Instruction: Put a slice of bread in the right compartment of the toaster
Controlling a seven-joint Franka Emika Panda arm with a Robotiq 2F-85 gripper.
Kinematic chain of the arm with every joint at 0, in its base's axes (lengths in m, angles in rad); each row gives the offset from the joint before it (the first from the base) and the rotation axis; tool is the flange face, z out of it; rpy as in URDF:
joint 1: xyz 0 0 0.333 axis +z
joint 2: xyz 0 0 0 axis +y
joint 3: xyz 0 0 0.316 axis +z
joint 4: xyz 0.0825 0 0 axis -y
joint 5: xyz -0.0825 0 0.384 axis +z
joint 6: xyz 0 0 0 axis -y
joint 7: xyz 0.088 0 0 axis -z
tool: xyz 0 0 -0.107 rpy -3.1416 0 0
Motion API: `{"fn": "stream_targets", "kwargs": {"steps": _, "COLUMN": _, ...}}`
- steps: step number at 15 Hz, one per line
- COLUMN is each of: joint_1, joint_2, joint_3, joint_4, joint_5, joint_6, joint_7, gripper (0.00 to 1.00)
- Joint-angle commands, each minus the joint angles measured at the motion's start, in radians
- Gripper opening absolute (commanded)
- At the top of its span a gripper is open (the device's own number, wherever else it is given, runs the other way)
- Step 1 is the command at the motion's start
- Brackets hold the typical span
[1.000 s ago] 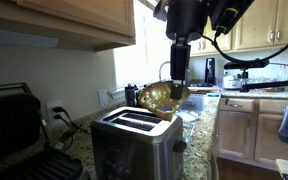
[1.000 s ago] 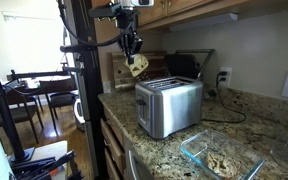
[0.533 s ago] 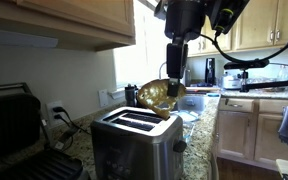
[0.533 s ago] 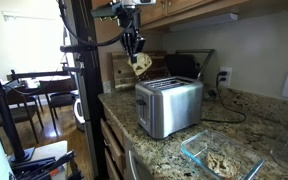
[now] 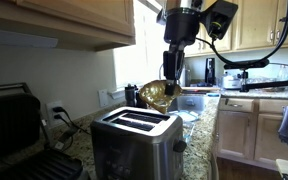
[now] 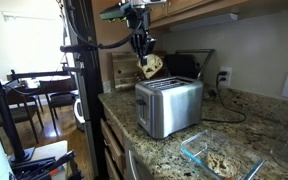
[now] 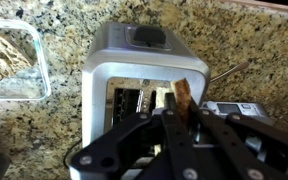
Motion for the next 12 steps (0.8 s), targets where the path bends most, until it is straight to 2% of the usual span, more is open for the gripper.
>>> {"fn": "stream_targets", "kwargs": {"steps": 1, "joint_1": -0.011, "joint_2": 0.028, "joint_3": -0.017, "joint_4": -0.001, "joint_5": -0.029, "joint_6": 0.044, "joint_7": 0.012, "gripper": 0.06}}
{"fn": "stream_targets", "kwargs": {"steps": 12, "joint_1": -0.028, "joint_2": 0.147, "joint_3": -0.048, "joint_4": 0.048, "joint_5": -0.038, "joint_6": 0.116, "joint_7": 0.002, "gripper": 0.06}}
